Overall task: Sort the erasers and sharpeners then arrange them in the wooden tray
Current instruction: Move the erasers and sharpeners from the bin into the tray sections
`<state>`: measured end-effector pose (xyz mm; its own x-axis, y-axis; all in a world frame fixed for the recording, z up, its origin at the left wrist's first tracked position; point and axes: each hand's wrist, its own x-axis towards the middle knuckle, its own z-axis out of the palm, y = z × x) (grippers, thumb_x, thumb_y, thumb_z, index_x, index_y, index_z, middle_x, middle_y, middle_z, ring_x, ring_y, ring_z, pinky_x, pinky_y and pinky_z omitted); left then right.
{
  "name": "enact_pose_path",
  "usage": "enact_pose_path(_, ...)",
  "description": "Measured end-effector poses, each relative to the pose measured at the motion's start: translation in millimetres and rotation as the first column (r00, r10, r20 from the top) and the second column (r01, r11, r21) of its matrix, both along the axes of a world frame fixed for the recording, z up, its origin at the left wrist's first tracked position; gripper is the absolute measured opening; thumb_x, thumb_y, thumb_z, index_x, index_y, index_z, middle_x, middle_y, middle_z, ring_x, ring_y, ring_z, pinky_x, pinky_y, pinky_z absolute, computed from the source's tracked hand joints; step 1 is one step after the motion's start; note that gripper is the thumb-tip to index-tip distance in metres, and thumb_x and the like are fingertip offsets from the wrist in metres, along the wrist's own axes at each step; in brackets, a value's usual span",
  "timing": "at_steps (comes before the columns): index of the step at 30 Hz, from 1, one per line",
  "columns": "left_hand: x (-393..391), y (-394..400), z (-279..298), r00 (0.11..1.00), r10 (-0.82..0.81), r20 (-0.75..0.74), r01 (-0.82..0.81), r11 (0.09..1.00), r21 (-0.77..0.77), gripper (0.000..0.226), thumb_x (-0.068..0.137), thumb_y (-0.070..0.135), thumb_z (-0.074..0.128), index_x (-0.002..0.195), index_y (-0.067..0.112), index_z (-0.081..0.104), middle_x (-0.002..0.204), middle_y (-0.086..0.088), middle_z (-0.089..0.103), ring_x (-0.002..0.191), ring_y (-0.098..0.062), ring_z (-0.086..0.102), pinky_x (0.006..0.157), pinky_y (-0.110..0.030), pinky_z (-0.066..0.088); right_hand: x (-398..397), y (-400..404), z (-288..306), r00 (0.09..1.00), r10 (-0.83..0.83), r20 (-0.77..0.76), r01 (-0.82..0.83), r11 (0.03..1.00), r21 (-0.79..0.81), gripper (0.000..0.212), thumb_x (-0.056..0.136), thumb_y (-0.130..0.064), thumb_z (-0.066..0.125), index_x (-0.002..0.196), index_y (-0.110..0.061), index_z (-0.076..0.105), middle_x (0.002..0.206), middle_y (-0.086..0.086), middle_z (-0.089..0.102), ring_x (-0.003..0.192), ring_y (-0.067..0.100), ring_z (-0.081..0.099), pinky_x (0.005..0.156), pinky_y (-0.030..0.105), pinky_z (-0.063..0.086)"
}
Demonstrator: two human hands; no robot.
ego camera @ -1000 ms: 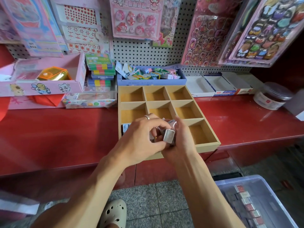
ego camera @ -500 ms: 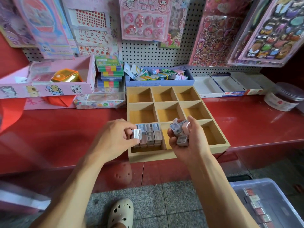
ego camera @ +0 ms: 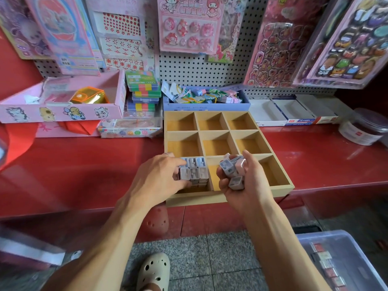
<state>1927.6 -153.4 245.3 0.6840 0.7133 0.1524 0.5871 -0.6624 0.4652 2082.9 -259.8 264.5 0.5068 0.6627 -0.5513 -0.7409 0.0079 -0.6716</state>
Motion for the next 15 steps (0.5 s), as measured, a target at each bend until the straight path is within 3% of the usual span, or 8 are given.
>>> enact_pose_path(2,2,-3,2,0.989,0.027,0.147,-0.015,0.997,-0.081,0.036,0.073,0.051,0.077,0.103,0.033,0.072,0.079,0.011,0.057,0.066,-0.004,0.053,0.063,-0.029,0.046,-3,0,0,1.000,0.003,0.014,-0.003,1.000,-0.002,0.032,0.102,-0.039,0.048,0.086,-0.014,0.060,0.077,0.008,0.062,0.058,0.017,0.058,0.041,0.018,0.039)
enact_pose_path(5,11,-12,8,0.927,0.033,0.373,0.051,0.976,-0.212,0.044,0.065,0.062,0.071,0.096,0.031,0.073,0.084,0.011,0.061,0.062,-0.004,0.055,0.061,-0.018,0.046,-8,3,-3,0.999,0.033,0.026,-0.033,0.999,0.002,0.031,0.101,-0.041,0.049,0.094,-0.013,0.060,0.082,0.010,0.062,0.058,0.017,0.059,0.042,0.020,0.041)
enact_pose_path(9,25,-22,10,0.928,0.016,0.371,0.104,0.949,-0.299,0.036,0.068,0.049,0.080,0.094,0.026,0.073,0.084,0.011,0.060,0.061,0.001,0.053,0.059,-0.011,0.040,-15,10,-9,0.994,0.106,0.003,-0.106,0.993,0.056,0.043,0.099,-0.045,0.051,0.114,-0.007,0.064,0.104,0.018,0.073,0.088,0.027,0.068,0.071,0.034,0.053)
enact_pose_path(15,33,-21,12,0.896,0.115,0.428,0.084,0.904,-0.419,0.019,0.069,0.030,0.084,0.081,0.023,0.071,0.066,0.013,0.059,0.053,0.003,0.047,0.053,-0.011,0.037,-17,14,-7,0.996,0.087,0.006,-0.088,0.995,0.053,0.039,0.100,-0.043,0.050,0.111,-0.008,0.064,0.095,0.015,0.072,0.076,0.023,0.069,0.052,0.027,0.054)
